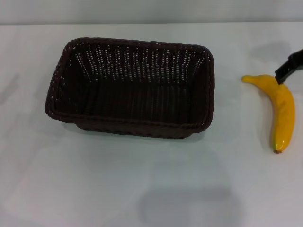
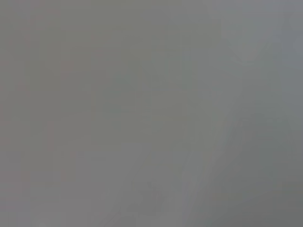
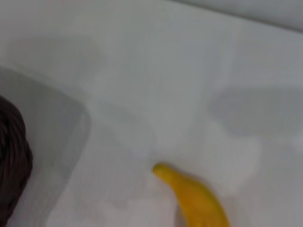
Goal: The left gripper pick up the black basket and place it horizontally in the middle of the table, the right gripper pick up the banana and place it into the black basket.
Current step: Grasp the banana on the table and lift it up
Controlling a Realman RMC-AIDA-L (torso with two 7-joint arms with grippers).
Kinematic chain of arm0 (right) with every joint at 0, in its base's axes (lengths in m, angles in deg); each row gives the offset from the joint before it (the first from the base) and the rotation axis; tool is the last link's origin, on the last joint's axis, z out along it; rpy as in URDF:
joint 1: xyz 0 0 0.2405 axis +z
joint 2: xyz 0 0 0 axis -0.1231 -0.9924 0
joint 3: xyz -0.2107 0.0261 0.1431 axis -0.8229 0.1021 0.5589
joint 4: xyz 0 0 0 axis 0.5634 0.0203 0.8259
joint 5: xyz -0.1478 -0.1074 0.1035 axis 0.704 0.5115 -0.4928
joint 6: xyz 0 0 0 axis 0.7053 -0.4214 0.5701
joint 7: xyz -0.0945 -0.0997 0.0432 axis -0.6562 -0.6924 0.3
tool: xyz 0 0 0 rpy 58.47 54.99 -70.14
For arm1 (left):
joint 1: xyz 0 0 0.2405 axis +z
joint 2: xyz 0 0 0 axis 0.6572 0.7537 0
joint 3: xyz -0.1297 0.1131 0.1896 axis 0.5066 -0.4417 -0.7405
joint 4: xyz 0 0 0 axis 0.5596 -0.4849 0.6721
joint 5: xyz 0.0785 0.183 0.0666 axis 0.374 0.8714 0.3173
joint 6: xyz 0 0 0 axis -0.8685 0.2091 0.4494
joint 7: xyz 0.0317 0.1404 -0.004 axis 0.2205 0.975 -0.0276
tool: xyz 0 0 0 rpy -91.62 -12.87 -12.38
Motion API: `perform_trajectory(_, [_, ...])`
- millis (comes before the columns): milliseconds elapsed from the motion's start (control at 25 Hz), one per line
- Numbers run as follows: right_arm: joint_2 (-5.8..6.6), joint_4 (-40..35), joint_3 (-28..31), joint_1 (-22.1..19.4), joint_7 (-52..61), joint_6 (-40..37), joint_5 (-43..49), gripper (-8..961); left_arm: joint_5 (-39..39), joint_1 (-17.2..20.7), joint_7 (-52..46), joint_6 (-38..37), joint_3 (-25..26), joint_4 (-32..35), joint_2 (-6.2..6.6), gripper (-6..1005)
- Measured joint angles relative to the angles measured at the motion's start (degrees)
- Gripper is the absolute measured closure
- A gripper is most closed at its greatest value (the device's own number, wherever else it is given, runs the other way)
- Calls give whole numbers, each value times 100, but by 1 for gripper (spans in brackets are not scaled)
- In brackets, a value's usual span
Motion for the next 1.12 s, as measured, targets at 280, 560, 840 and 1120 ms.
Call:
perform_trajectory(280, [-179,-373,-8,-39,-45,-229,67,110,-17,86,102,-2,0,-31,-45,109])
perform_trajectory(560, [-201,-962,-18,17,-61,-553,54,111,-20,143,110,-7,1,-76,-57,110])
perform_trajectory(840, [-205,-1129,-93,36,-22,-692,87,111,-20,149,237,-1,1,-202,-51,110])
perform_trajectory(1120, [-205,-1411,-292,97,73,-908,125,112,-20,134,264,7,0,-206,-41,111])
